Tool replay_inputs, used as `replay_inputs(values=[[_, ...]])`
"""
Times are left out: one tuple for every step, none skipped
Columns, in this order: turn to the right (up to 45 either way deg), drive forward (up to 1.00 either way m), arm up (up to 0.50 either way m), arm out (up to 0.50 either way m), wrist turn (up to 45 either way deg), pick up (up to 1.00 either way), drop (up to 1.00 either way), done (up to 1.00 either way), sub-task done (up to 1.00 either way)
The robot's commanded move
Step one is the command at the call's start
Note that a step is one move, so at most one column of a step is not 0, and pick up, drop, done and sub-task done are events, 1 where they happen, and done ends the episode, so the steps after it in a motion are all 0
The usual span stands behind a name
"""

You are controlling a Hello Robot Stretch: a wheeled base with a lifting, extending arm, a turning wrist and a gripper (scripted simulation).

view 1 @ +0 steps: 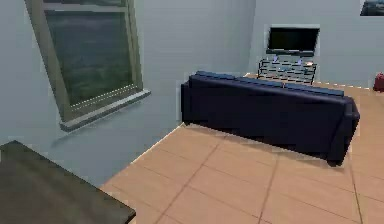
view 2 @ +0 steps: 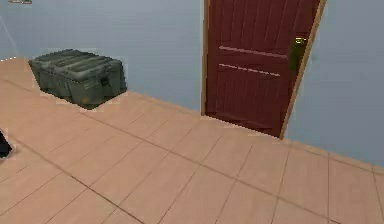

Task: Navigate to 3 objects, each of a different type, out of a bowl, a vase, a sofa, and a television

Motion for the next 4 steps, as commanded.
replay_inputs(values=[[45.0, 0.0, 0.0, 0.0, 0.0, 0.0, 0.0, 0.0, 0.0], [45.0, 0.0, 0.0, 0.0, 0.0, 0.0, 0.0, 0.0, 0.0], [27.0, 0.0, 0.0, 0.0, 0.0, 0.0, 0.0, 0.0, 0.0], [0.0, 0.15, 0.0, 0.0, 0.0, 0.0, 0.0, 0.0, 0.0]])
